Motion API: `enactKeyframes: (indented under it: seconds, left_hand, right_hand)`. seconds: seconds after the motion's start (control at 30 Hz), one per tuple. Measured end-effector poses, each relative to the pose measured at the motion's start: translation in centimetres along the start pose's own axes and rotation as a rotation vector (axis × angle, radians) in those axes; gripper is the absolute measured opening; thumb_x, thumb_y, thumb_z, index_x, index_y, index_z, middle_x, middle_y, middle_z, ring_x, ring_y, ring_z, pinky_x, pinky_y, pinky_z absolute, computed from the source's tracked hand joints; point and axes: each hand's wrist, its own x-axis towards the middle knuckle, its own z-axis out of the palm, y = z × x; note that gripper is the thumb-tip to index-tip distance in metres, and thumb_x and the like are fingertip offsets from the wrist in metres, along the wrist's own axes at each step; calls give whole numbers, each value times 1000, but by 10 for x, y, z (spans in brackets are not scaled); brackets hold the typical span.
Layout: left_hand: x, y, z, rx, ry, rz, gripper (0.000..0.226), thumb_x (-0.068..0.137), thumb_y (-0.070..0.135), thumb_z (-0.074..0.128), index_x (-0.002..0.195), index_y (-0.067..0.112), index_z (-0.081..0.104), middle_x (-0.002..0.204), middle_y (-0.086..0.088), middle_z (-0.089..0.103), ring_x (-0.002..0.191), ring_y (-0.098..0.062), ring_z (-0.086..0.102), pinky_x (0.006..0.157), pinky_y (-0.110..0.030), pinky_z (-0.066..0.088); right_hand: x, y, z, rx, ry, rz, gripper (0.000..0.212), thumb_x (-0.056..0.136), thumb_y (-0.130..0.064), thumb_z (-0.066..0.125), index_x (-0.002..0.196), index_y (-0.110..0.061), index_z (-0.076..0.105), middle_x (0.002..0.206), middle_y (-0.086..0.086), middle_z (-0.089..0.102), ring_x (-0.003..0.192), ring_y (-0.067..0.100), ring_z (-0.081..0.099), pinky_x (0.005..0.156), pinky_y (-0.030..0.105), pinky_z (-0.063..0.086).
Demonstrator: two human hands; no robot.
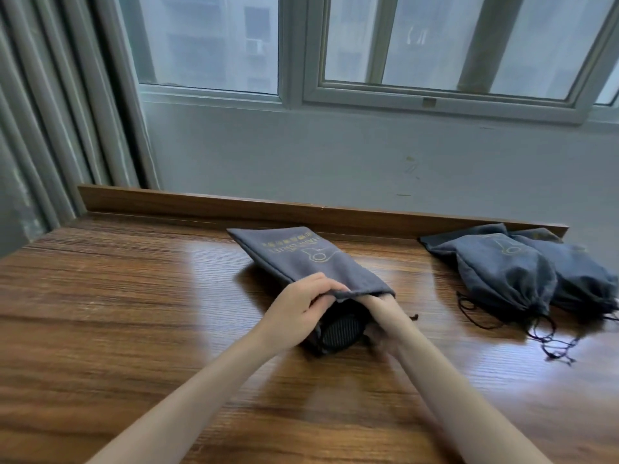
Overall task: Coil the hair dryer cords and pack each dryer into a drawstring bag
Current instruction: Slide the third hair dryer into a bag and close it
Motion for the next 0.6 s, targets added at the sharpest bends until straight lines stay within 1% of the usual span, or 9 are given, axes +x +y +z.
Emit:
enactKeyframes:
  seconds: [0.1, 0.17, 0.23, 0.3, 0.37, 0.4, 0.47, 0.53, 0.6]
  left_hand:
    - [-9, -6, 2, -11, 63, -51, 24, 92, 2, 48, 106, 13, 65, 94, 2, 62, 92, -2, 56, 81, -13, 42]
    - [-13, -10, 3, 14, 131, -115, 24, 93, 2, 48, 105, 14, 64, 97, -1, 63, 96, -8, 57, 83, -16, 42]
    - [-16, -14, 3, 32, 138, -150, 20, 93, 6, 49, 104, 17, 61, 94, 6, 62, 92, -5, 56, 80, -19, 43]
    - [-19, -17, 4, 82, 122, -119, 14, 90, 16, 57, 103, 21, 59, 80, 15, 53, 78, 1, 51, 70, -19, 39]
    - [-20, -18, 6, 205, 107, -88, 24, 83, 29, 67, 103, 24, 55, 75, 14, 44, 74, -2, 44, 67, -19, 35]
    - [-20, -18, 9, 288, 106, -86, 31, 79, 33, 70, 104, 25, 53, 80, 13, 42, 77, -2, 42, 67, -20, 37]
    - [-19, -16, 15, 411, 129, -101, 37, 75, 29, 72, 104, 24, 48, 92, 11, 41, 86, -6, 42, 69, -26, 45]
    - [-17, -13, 20, 419, 149, -126, 36, 75, 22, 71, 100, 22, 44, 94, 10, 41, 86, -9, 43, 66, -29, 46]
    - [-15, -15, 21, 386, 145, -154, 35, 74, 17, 70, 91, 22, 40, 81, 12, 41, 75, -10, 42, 60, -28, 41]
  right_hand:
    - [3, 5, 11, 5, 22, -99, 35, 87, 3, 56, 120, -6, 55, 105, 7, 66, 85, 8, 66, 66, 21, 52]
    - [1, 2, 16, -154, 7, -216, 34, 87, 1, 57, 119, -11, 54, 106, 0, 64, 88, -1, 64, 70, 15, 51]
    - [-7, 1, 9, -470, -28, -315, 28, 87, -3, 58, 113, -13, 56, 108, -1, 62, 99, 5, 59, 79, 16, 47]
    - [-18, 4, -10, -799, 4, -438, 23, 83, -4, 61, 104, -12, 61, 95, -6, 65, 94, 8, 60, 76, 18, 45]
    - [-31, 1, -28, -873, 125, -623, 24, 77, -2, 67, 97, -16, 68, 81, -17, 66, 80, 6, 63, 71, 21, 51]
    - [-33, -4, -36, -911, 186, -736, 26, 75, -5, 71, 96, -20, 68, 84, -19, 65, 82, 6, 61, 70, 23, 51]
    - [-27, -15, -43, -1110, 180, -835, 47, 69, -20, 79, 112, -21, 59, 109, -14, 55, 104, 7, 49, 85, 23, 42]
    - [-12, -16, -40, -1152, -19, -684, 87, 64, -30, 84, 135, -14, 38, 131, -3, 37, 124, 9, 32, 101, 18, 26]
    - [2, -6, -30, -1100, -128, -583, 99, 62, -31, 85, 140, -11, 29, 135, 2, 34, 127, 11, 33, 99, 12, 24]
